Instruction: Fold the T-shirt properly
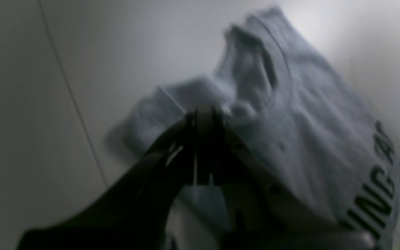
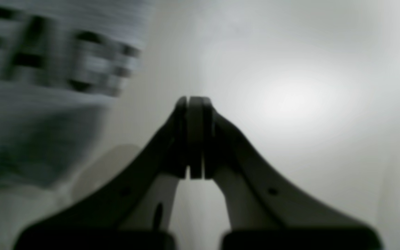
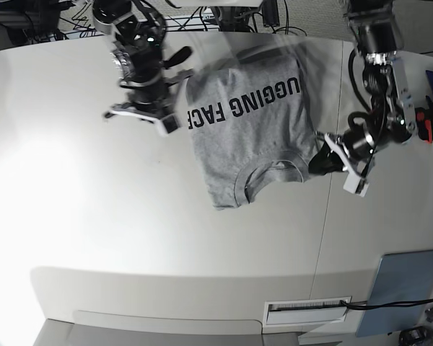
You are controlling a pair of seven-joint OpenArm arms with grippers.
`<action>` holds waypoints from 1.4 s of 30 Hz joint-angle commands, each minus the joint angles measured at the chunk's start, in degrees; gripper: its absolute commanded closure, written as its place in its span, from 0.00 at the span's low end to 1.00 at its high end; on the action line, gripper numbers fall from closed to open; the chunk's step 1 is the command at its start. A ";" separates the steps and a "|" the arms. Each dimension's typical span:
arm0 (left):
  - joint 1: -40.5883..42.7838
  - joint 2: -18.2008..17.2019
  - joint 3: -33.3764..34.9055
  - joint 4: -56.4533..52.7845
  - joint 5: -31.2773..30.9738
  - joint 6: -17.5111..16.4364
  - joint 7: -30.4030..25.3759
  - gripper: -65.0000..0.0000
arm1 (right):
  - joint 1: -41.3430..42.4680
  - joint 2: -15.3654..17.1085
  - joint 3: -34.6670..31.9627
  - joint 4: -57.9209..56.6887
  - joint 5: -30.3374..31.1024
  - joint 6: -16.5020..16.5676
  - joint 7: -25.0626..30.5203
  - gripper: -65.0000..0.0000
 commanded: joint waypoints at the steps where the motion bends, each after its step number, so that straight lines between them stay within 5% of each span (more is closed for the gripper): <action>1: 0.72 -1.75 -0.37 2.54 -0.98 1.01 -0.44 1.00 | -0.79 0.26 2.16 2.10 -0.66 -0.52 0.72 1.00; 9: 18.12 -4.37 -3.08 17.53 -0.07 6.60 1.05 1.00 | -12.31 2.43 21.07 11.74 7.45 -0.33 0.50 1.00; 16: 33.53 -2.93 -13.46 24.06 -1.27 6.91 1.14 1.00 | -25.09 2.45 30.32 16.70 10.73 2.62 -1.29 1.00; 22: 43.67 1.42 -21.20 24.04 -9.68 -0.04 4.87 1.00 | -33.55 2.43 31.58 16.70 10.75 3.96 -2.60 1.00; 27: 50.23 3.26 -21.31 23.54 -9.55 -0.22 5.11 1.00 | -39.98 2.43 31.58 16.70 10.69 6.16 -3.87 1.00; 32: 51.43 2.80 -21.31 16.63 -9.57 -0.22 5.57 1.00 | -44.48 2.43 31.58 15.63 10.67 10.14 -5.46 1.00; 38: 46.51 2.80 -21.31 -0.85 -9.60 -0.44 5.46 1.00 | -43.95 2.38 31.58 2.38 10.45 10.32 -4.70 1.00; 42: 41.79 2.45 -21.31 -13.60 -9.60 -4.14 2.99 1.00 | -40.35 2.25 31.58 -11.10 9.38 10.32 -2.60 1.00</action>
